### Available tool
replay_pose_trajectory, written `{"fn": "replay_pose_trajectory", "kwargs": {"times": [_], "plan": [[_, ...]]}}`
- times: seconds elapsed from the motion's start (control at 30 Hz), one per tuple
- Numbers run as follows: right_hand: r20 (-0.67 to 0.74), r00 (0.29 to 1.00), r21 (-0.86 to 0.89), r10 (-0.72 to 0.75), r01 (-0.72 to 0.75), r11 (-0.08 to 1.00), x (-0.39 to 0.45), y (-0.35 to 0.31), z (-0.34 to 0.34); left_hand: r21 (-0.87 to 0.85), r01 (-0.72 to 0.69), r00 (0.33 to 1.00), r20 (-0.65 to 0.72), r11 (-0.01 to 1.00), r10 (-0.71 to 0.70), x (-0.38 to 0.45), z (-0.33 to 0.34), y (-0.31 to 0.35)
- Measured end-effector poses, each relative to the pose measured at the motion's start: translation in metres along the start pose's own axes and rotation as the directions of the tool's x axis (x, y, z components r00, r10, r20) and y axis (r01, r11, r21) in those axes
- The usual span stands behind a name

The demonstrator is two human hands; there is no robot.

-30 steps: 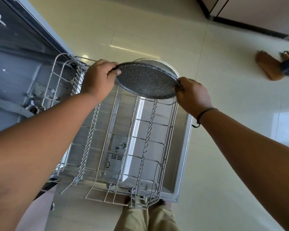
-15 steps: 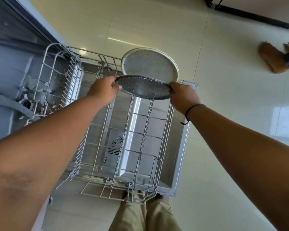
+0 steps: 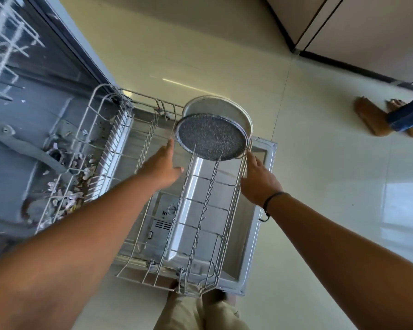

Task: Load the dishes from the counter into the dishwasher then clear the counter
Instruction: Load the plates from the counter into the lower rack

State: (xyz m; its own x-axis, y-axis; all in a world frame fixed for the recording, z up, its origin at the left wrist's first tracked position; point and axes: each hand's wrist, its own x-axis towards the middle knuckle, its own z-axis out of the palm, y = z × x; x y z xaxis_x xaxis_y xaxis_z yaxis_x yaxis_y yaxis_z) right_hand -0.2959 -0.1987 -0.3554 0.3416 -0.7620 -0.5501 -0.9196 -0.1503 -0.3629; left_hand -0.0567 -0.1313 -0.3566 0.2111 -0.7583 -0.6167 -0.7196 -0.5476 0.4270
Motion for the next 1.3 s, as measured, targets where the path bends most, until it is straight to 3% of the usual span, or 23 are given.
{"fn": "replay_pose_trajectory", "kwargs": {"times": [0.13, 0.37, 0.53, 0.7, 0.77, 0.93, 1.03, 1.1, 1.17, 1.3], "plan": [[0.101, 0.995, -0.131, -0.027, 0.04, 0.991, -0.049, -0.016, 0.001, 0.007, 0.017, 1.0, 0.015, 1.0, -0.017, -0.069, 0.017, -0.01], [0.322, 0.918, -0.326, -0.232, 0.337, 0.883, -0.162, -0.072, 0.025, 0.018, 0.159, 0.985, -0.064, 0.987, -0.157, -0.227, 0.052, -0.03], [0.548, 0.729, -0.427, -0.41, 0.666, 0.612, -0.266, -0.119, 0.049, -0.1, 0.314, 0.939, -0.113, 0.944, -0.324, -0.366, 0.071, -0.033], [0.732, 0.46, -0.379, -0.503, 0.888, 0.261, -0.349, -0.17, 0.065, -0.185, 0.46, 0.844, -0.212, 0.868, -0.493, -0.518, 0.088, -0.06], [0.784, 0.367, -0.367, -0.5, 0.925, 0.103, -0.382, -0.2, 0.072, -0.22, 0.549, 0.766, -0.254, 0.806, -0.591, -0.582, 0.096, -0.081], [0.838, 0.148, -0.293, -0.526, 0.934, -0.204, -0.486, -0.287, 0.117, -0.426, 0.701, 0.454, -0.352, 0.572, -0.818, -0.729, 0.115, -0.124], [0.822, -0.032, -0.218, -0.569, 0.905, -0.365, -0.57, -0.341, 0.158, -0.535, 0.69, 0.28, -0.424, 0.487, -0.861, -0.816, 0.125, -0.14], [0.772, -0.195, -0.137, -0.605, 0.878, -0.458, -0.635, -0.374, 0.189, -0.596, 0.69, 0.173, -0.415, 0.411, -0.893, -0.871, 0.136, -0.15], [0.704, -0.346, -0.061, -0.62, 0.841, -0.538, -0.702, -0.408, 0.215, -0.633, 0.694, 0.021, -0.457, 0.342, -0.889, -0.921, 0.14, -0.158], [0.657, -0.503, 0.03, -0.561, 0.762, -0.647, -0.814, -0.469, 0.251, -0.751, 0.612, -0.149, -0.417, 0.248, -0.897, -0.993, 0.143, -0.188]]}}
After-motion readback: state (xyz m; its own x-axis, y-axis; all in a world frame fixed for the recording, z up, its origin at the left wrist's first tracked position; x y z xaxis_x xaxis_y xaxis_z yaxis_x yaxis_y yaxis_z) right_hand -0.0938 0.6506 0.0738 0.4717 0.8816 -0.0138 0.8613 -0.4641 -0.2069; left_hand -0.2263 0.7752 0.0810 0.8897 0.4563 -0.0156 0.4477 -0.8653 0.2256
